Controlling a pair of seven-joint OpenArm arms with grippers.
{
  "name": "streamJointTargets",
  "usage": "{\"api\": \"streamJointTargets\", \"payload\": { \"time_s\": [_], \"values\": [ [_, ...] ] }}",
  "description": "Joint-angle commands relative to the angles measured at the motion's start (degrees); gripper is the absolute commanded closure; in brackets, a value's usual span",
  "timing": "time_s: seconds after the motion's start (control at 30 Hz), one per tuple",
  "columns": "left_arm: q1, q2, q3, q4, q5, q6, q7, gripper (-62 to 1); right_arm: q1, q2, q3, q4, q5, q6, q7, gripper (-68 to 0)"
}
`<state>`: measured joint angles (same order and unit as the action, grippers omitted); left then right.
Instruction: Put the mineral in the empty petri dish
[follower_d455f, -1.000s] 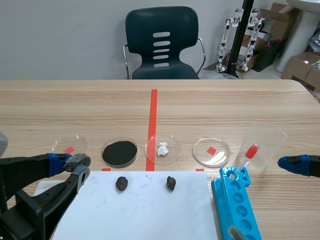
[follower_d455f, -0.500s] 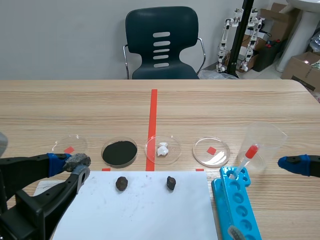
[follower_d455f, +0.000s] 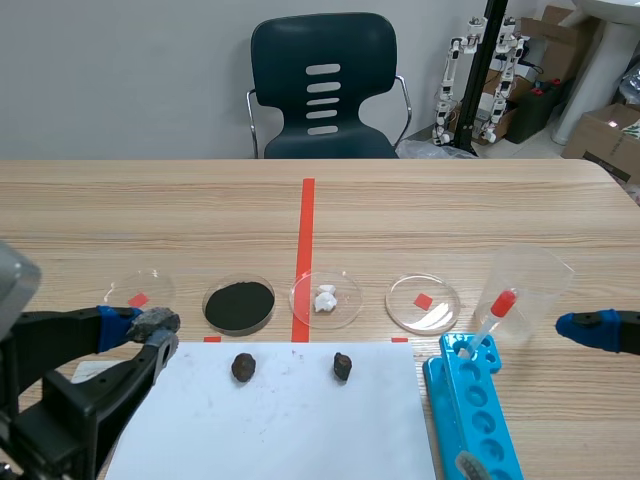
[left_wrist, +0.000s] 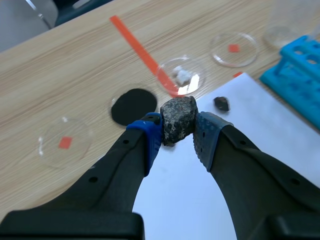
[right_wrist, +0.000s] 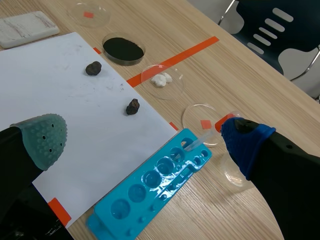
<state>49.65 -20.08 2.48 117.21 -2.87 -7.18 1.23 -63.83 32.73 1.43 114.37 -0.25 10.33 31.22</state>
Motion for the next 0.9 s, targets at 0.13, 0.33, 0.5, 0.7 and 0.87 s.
{"api": "streamJointTargets", "payload": {
  "time_s": [0.13, 0.33, 0.5, 0.7, 0.87],
  "values": [
    [-6.78, 3.10, 0.07, 0.44, -0.52, 0.17, 7.89, -14.3, 0.17, 0.26, 0.50, 0.55, 0.44, -0.04, 0.70, -65.5],
    [-14.99, 4.57, 0.07, -4.24, -4.02, 2.69, 14.56, -14.3, 0.17, 0.26, 0.50, 0.55, 0.44, -0.04, 0.70, -65.5],
    [-22.64, 5.81, 0.04, -12.11, -7.26, 7.76, 19.67, -14.3, 0.17, 0.26, 0.50, 0.55, 0.44, -0.04, 0.70, -65.5],
    [-33.20, 7.54, -0.17, -21.64, -8.52, 17.79, 26.14, -14.3, 0.17, 0.26, 0.50, 0.55, 0.44, -0.04, 0.70, -65.5],
    [-41.75, 8.72, -0.26, -30.97, -9.03, 19.61, 27.10, -14.3, 0.17, 0.26, 0.50, 0.55, 0.44, -0.04, 0.70, -65.5]
  ]
}}
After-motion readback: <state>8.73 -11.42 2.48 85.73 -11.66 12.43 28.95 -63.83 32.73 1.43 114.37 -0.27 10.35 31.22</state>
